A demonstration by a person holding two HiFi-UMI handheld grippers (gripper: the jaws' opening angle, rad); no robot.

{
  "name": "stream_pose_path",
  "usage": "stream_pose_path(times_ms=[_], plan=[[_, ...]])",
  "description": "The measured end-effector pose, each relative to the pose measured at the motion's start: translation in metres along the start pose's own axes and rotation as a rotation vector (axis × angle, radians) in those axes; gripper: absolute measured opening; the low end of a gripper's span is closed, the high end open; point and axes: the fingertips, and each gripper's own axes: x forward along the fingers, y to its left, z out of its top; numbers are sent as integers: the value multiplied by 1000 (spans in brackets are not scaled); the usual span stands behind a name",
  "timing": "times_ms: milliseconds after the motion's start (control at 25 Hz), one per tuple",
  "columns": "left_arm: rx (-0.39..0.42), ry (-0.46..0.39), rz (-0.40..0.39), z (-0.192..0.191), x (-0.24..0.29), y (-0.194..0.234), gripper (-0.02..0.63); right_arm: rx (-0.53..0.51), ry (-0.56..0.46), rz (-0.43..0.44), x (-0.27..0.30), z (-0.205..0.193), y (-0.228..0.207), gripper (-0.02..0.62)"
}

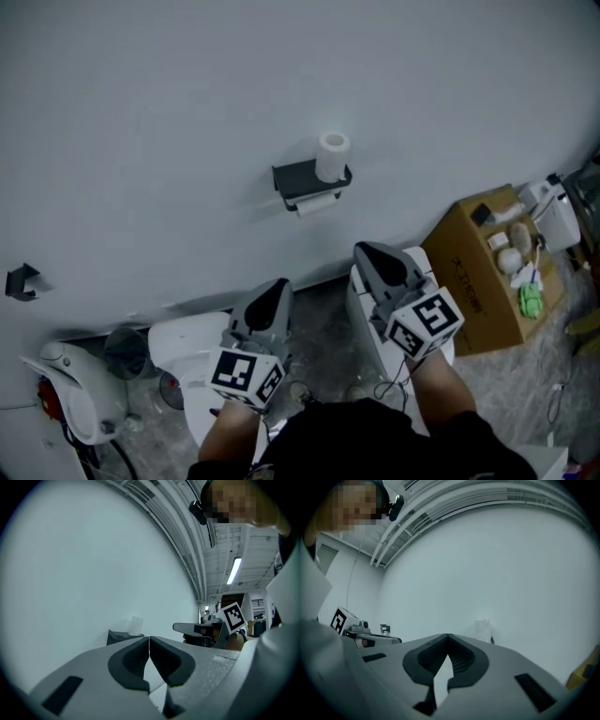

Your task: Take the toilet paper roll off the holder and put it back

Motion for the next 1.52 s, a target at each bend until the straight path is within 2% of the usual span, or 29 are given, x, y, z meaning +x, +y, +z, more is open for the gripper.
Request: stream_pose_path(times_ms=[360, 720, 880, 1080, 1320, 1520], plan=[[32, 18, 55, -10, 11, -100, 5, 45, -15, 74, -86, -1, -32, -3], [37, 52, 216, -36, -9, -174, 5, 100, -19, 255, -145, -18, -34, -2], [31, 70, 283, -44, -33, -186, 5, 138, -3, 312, -156, -29, -21, -2], [29, 50, 333, -41, -65, -188, 5, 140, 4, 361, -161, -30, 8, -2], [19, 33, 343, -35, -115, -179, 5, 125, 14, 371, -164, -27, 59, -2], [14, 12, 319, -31, -172, -173, 5, 108, 16, 343, -178, -26, 114, -2]])
